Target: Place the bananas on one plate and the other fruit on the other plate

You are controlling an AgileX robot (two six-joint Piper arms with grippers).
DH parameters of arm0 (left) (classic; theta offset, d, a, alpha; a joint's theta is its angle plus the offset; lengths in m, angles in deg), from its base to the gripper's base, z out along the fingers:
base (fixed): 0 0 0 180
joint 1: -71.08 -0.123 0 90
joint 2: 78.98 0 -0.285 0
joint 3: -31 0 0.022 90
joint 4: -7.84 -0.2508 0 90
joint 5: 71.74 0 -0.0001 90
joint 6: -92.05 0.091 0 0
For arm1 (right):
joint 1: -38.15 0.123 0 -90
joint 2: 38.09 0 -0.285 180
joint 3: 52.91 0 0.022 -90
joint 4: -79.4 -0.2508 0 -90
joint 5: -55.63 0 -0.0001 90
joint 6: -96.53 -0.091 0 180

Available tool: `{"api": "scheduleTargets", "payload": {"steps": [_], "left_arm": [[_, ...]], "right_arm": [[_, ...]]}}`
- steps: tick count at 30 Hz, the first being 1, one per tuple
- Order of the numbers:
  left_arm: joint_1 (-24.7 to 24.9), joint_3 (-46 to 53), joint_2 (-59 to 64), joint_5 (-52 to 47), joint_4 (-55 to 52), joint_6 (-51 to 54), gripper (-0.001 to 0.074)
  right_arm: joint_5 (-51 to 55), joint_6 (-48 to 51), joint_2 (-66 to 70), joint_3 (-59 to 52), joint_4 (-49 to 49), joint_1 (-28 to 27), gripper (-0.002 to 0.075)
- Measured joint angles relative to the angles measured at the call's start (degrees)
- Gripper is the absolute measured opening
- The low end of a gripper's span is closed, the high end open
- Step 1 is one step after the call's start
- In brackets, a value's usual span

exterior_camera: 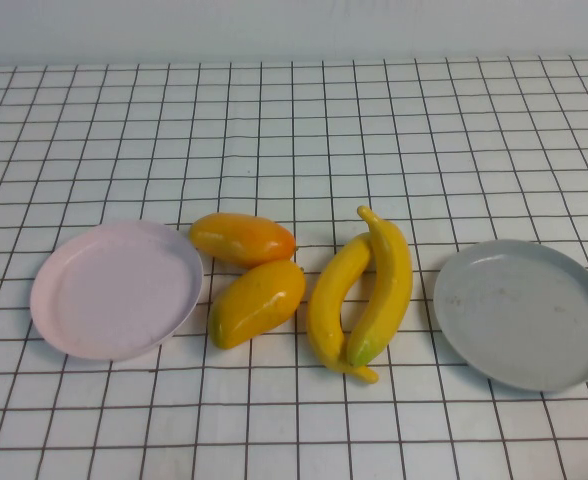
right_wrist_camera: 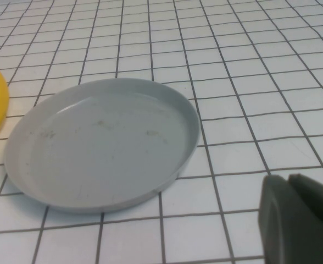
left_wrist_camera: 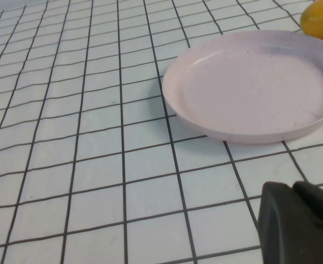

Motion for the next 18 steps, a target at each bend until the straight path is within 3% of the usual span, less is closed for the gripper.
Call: {"api": "scheduleTargets", "payload": {"steps": [8, 18], "left_arm": [[0.0, 0.0, 0.0, 2.14, 0.72, -0.73, -0.0004], [0.0, 0.0, 0.0, 26.52, 31.29, -16.21, -0.0004]], "right_arm": [[0.0, 0.0, 0.0, 0.0, 0.0, 0.0, -0.0016], [0.0, 0.0, 0.0, 0.0, 0.0, 0.0, -0.0016]]}}
